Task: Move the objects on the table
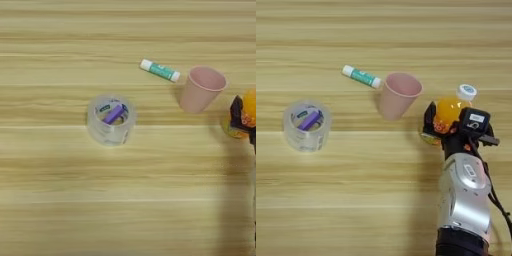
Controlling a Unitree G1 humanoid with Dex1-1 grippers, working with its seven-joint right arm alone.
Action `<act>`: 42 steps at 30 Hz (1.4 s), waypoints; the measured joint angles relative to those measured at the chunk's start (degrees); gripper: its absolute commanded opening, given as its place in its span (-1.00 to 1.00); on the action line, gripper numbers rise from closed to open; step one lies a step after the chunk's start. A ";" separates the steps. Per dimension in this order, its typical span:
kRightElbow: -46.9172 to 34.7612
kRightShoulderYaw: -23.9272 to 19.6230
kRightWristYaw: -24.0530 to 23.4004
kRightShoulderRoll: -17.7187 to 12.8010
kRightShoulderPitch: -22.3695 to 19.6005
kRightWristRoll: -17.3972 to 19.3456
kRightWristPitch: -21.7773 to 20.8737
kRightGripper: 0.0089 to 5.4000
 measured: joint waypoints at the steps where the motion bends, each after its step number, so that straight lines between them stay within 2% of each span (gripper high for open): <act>1: 0.08 0.00 0.02 -0.02 -0.02 0.01 -0.04 0.99; 22: 0.47 -0.15 0.18 -0.59 -0.20 0.54 -0.20 0.99; 42: 0.90 -0.23 1.92 -0.87 -0.72 1.46 -0.45 0.31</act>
